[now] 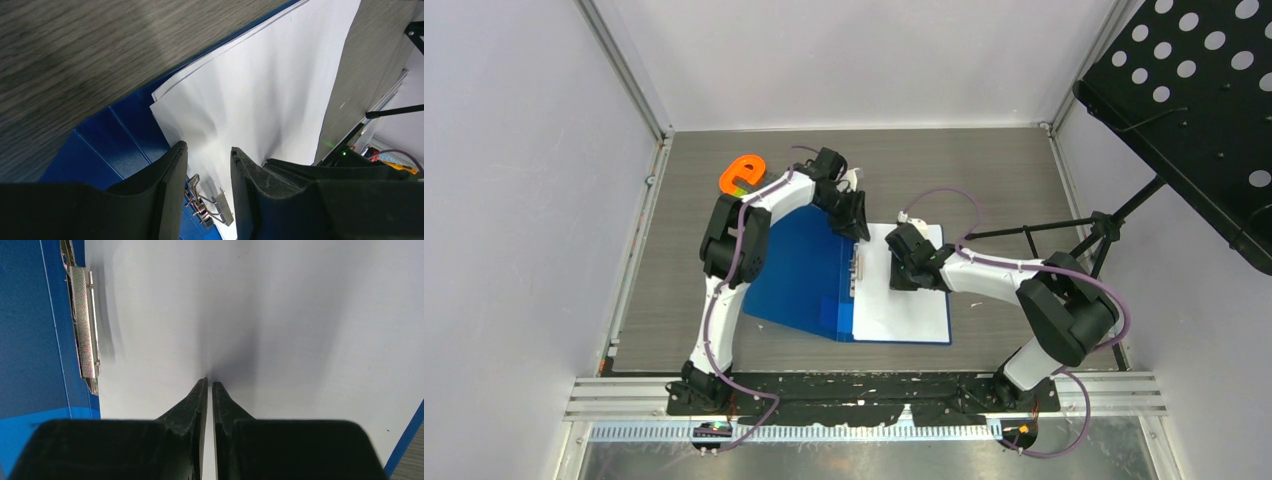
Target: Put the files into the folder
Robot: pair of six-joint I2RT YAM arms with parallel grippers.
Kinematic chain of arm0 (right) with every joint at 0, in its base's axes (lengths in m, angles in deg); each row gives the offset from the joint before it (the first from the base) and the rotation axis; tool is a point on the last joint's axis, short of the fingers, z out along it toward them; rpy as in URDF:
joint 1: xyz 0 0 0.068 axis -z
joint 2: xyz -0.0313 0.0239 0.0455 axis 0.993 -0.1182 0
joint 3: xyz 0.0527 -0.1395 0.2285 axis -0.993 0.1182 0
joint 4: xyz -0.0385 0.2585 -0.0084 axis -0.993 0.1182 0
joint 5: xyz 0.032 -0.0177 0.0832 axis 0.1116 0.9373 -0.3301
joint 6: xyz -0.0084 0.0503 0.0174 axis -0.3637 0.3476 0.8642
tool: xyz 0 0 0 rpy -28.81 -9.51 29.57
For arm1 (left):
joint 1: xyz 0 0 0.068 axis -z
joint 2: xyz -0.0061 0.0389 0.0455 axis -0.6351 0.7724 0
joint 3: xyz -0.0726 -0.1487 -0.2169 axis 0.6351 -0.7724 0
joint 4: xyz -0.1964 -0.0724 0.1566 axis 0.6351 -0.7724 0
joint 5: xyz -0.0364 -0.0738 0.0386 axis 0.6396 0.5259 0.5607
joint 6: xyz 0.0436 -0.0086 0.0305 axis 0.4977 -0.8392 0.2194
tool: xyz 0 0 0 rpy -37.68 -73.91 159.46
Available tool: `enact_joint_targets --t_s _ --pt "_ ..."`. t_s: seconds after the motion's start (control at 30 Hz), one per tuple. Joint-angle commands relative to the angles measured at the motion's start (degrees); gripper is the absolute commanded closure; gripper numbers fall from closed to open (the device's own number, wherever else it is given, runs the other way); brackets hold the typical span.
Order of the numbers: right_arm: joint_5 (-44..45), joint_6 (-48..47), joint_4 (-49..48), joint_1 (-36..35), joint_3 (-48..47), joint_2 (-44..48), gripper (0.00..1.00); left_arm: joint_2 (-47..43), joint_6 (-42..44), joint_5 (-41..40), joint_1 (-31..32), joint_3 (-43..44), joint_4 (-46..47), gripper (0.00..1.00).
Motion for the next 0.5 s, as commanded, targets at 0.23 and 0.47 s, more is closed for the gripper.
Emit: enact_joint_targets --t_s 0.23,0.47 --pt "0.72 1.6 -0.19 -0.08 -1.11 -1.89 0.89 -0.07 3.81 4.29 -1.43 -0.97 -4.02 0.64" --pt "0.84 2.46 -0.61 -0.09 -0.22 -1.83 0.89 -0.03 5.47 7.75 -1.47 -0.65 -5.46 0.68"
